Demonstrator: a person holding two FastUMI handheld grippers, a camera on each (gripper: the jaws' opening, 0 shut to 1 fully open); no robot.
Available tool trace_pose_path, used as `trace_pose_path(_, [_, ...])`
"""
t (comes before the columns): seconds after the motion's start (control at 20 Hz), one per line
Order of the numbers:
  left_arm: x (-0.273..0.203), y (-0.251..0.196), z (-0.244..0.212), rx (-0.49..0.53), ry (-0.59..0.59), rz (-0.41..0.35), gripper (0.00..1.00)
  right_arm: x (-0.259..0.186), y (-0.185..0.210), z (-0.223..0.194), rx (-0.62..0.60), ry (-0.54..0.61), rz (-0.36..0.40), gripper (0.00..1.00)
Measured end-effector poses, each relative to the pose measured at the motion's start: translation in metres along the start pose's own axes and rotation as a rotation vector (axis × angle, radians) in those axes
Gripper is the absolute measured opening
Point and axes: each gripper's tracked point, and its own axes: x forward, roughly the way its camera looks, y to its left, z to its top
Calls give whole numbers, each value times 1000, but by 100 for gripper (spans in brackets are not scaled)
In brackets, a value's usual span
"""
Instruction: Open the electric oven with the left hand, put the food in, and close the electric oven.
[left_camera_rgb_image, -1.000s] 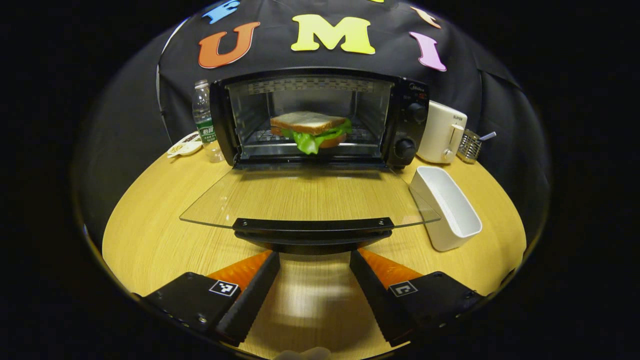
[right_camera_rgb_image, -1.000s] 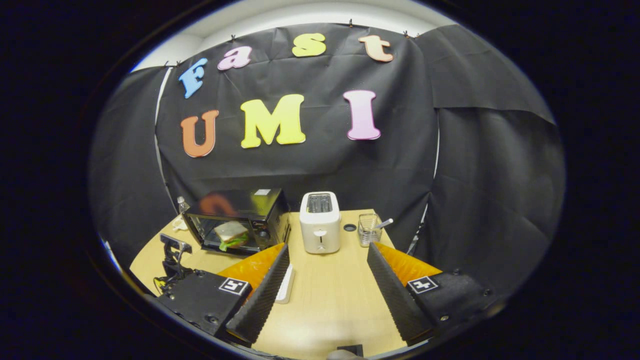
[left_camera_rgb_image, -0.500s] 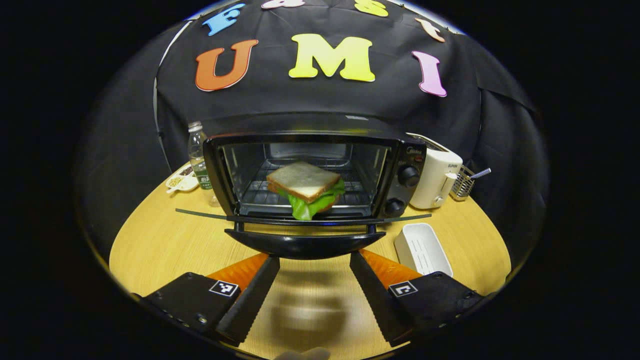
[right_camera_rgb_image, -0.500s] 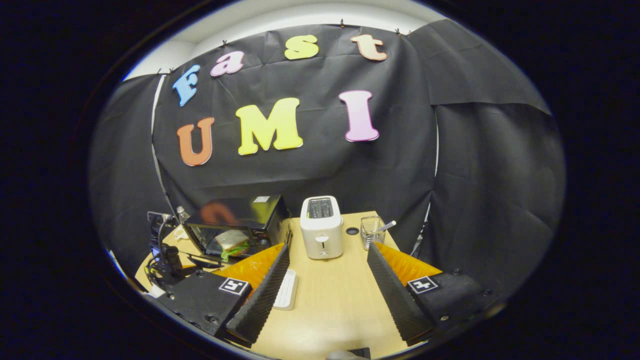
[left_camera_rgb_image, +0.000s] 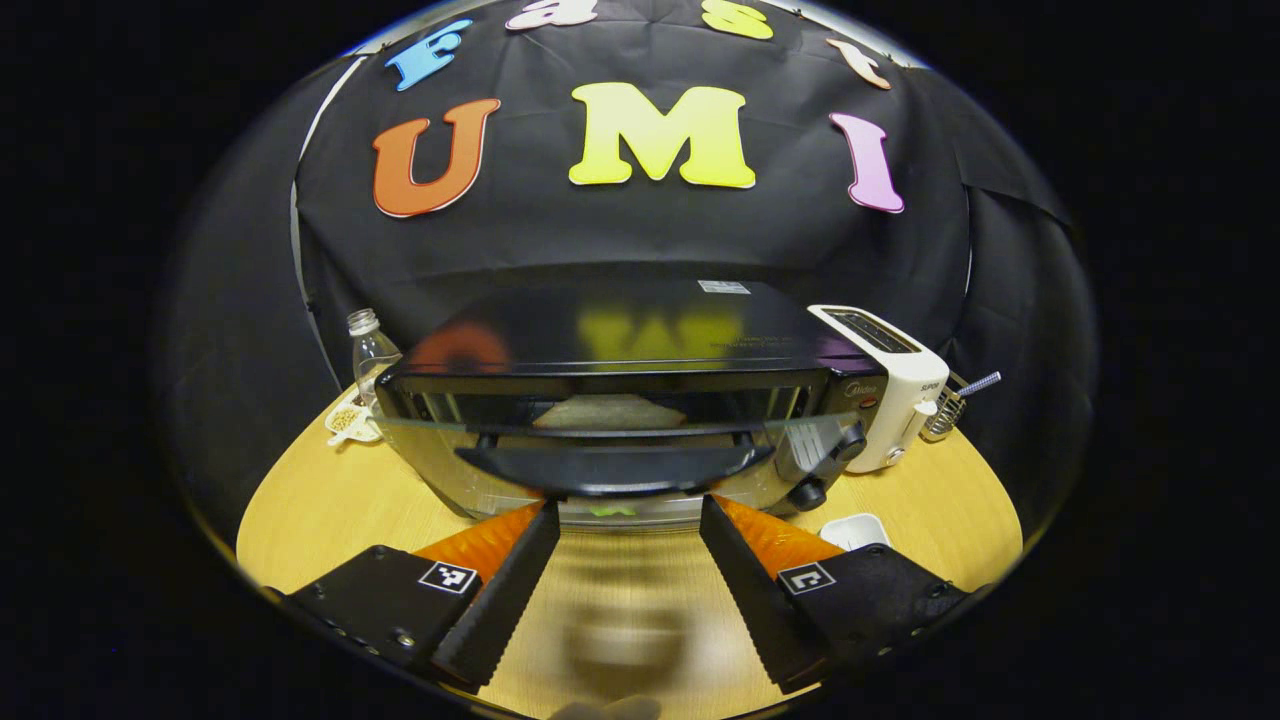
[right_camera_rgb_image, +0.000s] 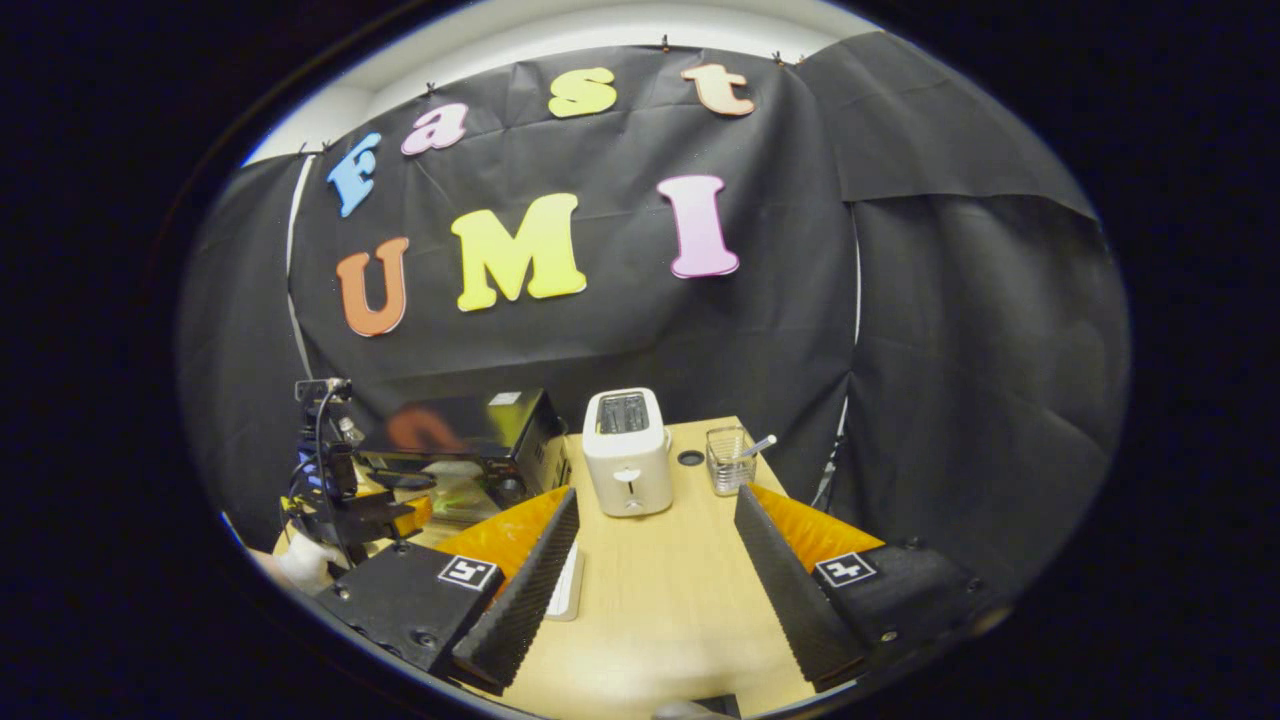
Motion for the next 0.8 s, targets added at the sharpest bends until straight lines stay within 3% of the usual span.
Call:
trace_pose_path(0.45, [-19, -2, 1, 4, -8, 6, 93, -5, 16, 7, -20, -19, 38, 100])
trace_pose_path(0.8, [-118, -6, 51, 17, -177, -2, 93, -25, 38, 33, -66, -90, 72, 100])
